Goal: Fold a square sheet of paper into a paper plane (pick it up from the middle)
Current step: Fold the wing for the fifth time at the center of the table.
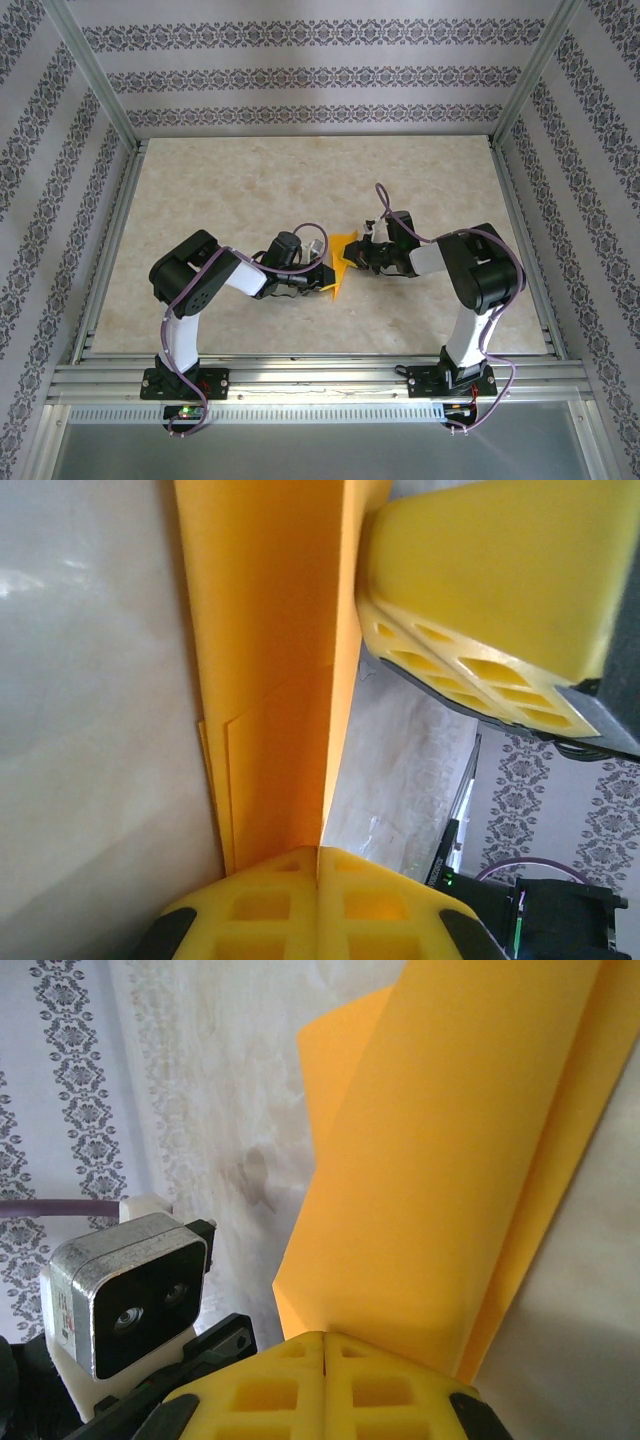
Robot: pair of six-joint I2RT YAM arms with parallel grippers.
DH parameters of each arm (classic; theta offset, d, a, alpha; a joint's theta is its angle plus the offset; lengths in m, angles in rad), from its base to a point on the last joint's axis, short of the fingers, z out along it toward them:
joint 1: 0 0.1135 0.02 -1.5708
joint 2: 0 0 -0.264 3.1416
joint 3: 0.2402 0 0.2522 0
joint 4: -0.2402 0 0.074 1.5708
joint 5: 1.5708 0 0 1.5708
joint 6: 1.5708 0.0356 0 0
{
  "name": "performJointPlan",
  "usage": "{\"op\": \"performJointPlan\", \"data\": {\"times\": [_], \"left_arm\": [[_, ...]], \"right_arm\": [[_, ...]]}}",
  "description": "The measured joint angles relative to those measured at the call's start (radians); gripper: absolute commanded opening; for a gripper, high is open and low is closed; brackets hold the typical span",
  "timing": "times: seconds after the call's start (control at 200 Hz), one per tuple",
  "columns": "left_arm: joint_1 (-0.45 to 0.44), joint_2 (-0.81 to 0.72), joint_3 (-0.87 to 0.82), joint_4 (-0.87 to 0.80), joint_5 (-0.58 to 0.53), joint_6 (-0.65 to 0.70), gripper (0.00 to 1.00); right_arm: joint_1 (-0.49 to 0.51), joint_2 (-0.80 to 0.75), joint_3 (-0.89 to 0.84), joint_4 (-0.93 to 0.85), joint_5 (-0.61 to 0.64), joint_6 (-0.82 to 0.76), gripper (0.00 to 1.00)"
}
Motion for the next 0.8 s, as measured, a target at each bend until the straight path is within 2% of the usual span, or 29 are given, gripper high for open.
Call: {"op": "performJointPlan", "data": {"times": [0.44,0.674,0.799], "left_arm": [[0.0,0.003,-0.007,0.02,-0.004,-0.027,0.0],[0.0,0.003,-0.01,0.024,-0.007,-0.029,0.0],[0.0,0.003,-0.011,0.027,-0.007,-0.03,0.11]], "right_arm": [[0.0,0.044,0.021,-0.002,-0.003,-0.004,0.05],[0.005,0.045,0.046,-0.059,0.006,-0.033,0.04],[0.008,0.045,0.055,-0.084,0.01,-0.043,0.04]]}}
